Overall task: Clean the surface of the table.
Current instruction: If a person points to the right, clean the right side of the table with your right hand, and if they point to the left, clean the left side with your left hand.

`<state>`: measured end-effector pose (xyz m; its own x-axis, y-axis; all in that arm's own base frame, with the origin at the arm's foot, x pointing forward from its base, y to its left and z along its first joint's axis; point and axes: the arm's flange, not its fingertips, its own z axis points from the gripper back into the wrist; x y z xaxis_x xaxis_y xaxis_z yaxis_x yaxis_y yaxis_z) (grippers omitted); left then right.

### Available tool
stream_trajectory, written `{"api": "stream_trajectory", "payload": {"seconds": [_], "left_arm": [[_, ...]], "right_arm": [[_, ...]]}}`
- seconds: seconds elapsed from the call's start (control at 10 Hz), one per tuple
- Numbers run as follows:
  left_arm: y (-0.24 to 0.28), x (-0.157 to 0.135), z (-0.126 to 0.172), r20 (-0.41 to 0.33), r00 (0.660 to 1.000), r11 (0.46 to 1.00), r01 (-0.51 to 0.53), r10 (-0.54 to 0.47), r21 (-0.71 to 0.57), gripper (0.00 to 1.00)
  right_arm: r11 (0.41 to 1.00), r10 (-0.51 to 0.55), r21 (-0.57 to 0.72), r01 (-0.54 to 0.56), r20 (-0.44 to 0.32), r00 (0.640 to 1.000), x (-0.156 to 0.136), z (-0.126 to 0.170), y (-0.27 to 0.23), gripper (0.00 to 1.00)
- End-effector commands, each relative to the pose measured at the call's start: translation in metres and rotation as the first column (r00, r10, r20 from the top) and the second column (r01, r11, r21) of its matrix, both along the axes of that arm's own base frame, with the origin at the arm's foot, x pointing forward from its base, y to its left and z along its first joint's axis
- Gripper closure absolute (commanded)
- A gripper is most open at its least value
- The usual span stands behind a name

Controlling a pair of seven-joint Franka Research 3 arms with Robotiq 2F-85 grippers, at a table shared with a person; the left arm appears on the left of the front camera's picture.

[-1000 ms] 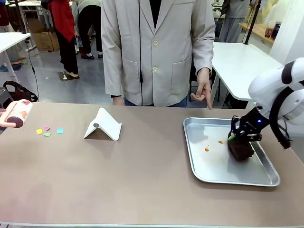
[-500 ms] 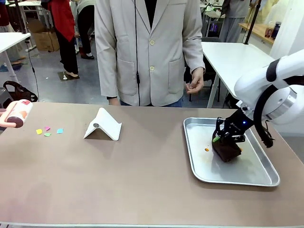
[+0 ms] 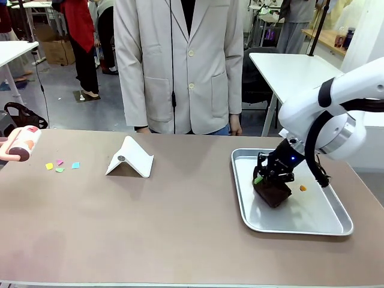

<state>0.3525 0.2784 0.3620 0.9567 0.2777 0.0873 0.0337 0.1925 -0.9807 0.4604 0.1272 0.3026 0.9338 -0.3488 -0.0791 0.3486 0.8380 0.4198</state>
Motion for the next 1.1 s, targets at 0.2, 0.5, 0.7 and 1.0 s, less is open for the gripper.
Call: {"api": "stream_trajectory", "payload": {"seconds": [0.2,0.5,0.7,1.0], "left_arm": [[-0.001,-0.001,0.004,0.005,1.000,1.000,-0.012,0.012,-0.018,1.00],[-0.001,-0.001,0.004,0.005,1.000,1.000,-0.012,0.012,-0.018,1.00],[-0.001,-0.001,0.004,0.005,1.000,1.000,-0.012,0.012,-0.018,1.00],[-0.001,-0.001,0.004,0.005,1.000,1.000,-0.012,0.012,-0.018,1.00]], "right_arm": [[0.998,0.054,0.011,-0.055,0.029,0.998,-0.001,-0.010,0.012,0.89],[0.998,-0.012,-0.065,0.016,0.065,0.998,0.006,-0.014,-0.004,0.89],[0.993,-0.091,-0.066,0.096,0.075,0.993,0.013,-0.014,-0.029,0.89],[0.985,-0.169,-0.016,0.170,0.062,0.984,0.016,-0.011,-0.060,0.89]]}}
